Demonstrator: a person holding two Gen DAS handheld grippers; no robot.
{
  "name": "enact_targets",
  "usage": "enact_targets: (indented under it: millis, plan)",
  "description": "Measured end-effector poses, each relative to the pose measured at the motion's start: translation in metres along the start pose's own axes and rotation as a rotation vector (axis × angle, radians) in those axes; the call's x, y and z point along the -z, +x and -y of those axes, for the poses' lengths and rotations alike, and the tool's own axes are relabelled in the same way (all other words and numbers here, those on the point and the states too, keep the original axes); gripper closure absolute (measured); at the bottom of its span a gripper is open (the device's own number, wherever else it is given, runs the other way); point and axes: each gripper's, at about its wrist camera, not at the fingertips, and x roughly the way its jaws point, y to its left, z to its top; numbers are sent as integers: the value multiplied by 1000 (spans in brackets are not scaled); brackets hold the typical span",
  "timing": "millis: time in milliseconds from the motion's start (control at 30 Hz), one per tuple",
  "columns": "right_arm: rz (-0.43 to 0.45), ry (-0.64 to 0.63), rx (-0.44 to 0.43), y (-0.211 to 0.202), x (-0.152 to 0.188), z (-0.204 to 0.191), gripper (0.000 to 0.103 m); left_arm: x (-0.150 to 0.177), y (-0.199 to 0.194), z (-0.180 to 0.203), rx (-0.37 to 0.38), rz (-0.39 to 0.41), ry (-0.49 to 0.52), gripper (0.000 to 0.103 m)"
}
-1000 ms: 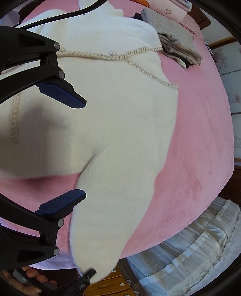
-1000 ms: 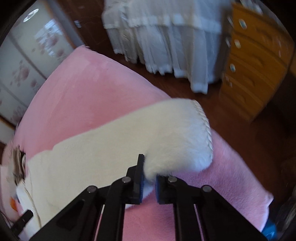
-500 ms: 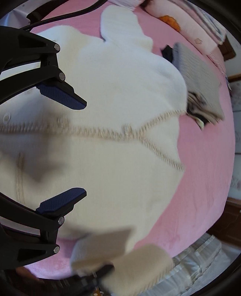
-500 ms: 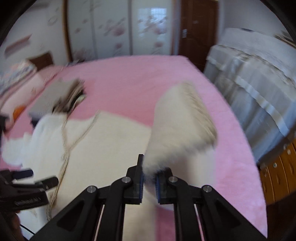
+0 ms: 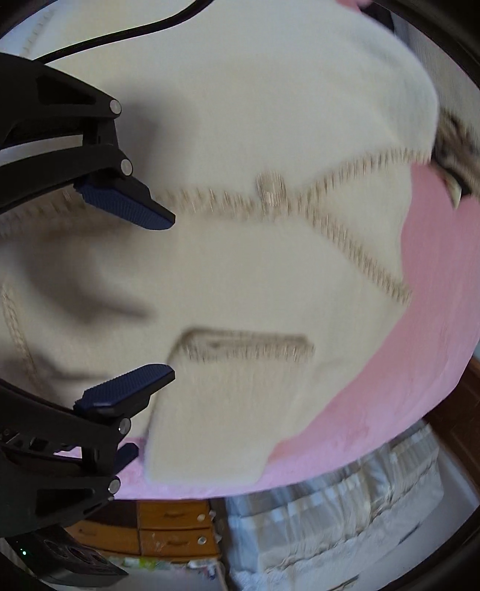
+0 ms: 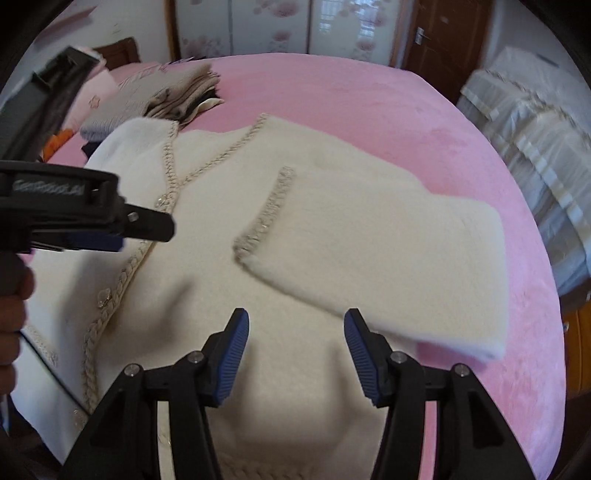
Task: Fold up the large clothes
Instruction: 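Fold the gripped sleeve across the cardigan body with the right tool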
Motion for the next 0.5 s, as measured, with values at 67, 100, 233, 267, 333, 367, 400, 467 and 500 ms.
enact_targets:
  millis: [67, 100, 233, 267, 333, 367, 400, 467, 500]
  plan:
    - [-9, 51, -2, -2, 4, 14, 49, -6, 17, 16, 34, -26, 26, 36]
    - [-11, 77, 6, -3, 5, 22, 49, -10, 26, 22, 45, -41, 36, 39]
    - [-23, 148, 16, 0, 14, 42, 49, -20, 59, 35, 70, -92, 41, 45]
    - [-27, 157, 17, 3, 15, 44, 49, -21, 64, 37, 74, -97, 44, 46]
    - [-42, 179, 17, 7, 20, 50, 49, -25, 78, 42, 67, -107, 54, 46]
    - [-48, 187, 16, 8, 21, 52, 49, -27, 84, 45, 69, -107, 59, 46]
    - [-57, 199, 18, 10, 24, 55, 49, -29, 87, 48, 69, -105, 62, 62]
    - [-68, 220, 22, 13, 28, 60, 49, -32, 91, 56, 42, -122, 86, 89]
    - [-74, 234, 23, 13, 30, 64, 49, -35, 91, 60, 40, -128, 98, 89]
